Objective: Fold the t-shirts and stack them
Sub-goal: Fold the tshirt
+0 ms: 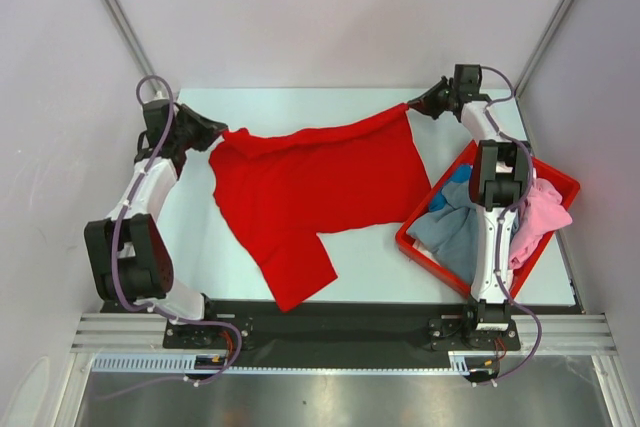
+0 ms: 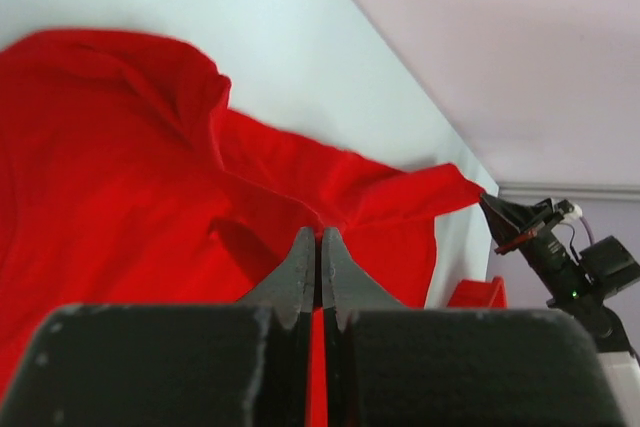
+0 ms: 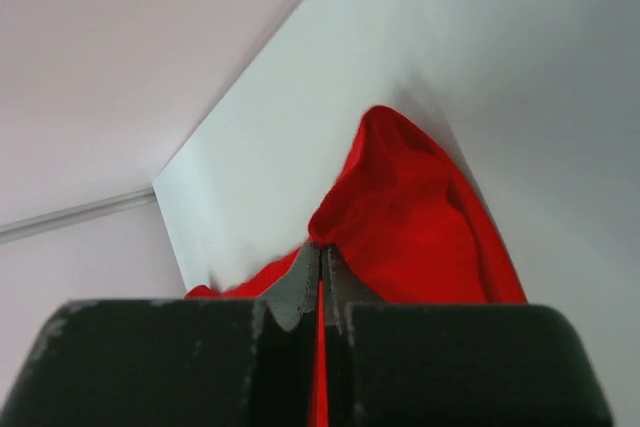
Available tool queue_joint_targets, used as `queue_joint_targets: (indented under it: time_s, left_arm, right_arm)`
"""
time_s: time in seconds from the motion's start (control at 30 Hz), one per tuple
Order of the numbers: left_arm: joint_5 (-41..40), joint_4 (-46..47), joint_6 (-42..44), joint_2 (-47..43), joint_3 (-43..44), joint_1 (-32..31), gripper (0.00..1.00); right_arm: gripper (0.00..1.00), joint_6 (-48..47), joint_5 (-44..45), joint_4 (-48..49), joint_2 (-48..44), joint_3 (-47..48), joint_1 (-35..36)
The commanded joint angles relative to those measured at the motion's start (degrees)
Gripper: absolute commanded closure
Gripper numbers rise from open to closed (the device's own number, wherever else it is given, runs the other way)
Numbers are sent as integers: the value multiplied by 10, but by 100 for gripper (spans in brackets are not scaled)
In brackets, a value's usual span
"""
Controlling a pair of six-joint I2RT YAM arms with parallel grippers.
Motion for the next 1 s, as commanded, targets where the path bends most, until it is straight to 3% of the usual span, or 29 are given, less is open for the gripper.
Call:
queue_joint_targets:
  time_s: [0.0, 0.97]
  left_arm:
    - [33, -3, 13, -31, -19, -3, 100]
    - [-8, -87, -13, -144, -209, -8, 100]
  right_arm:
    - [100, -10, -6, -35, -47, -24, 3]
    - [100, -77, 78, -147, -98, -78, 12]
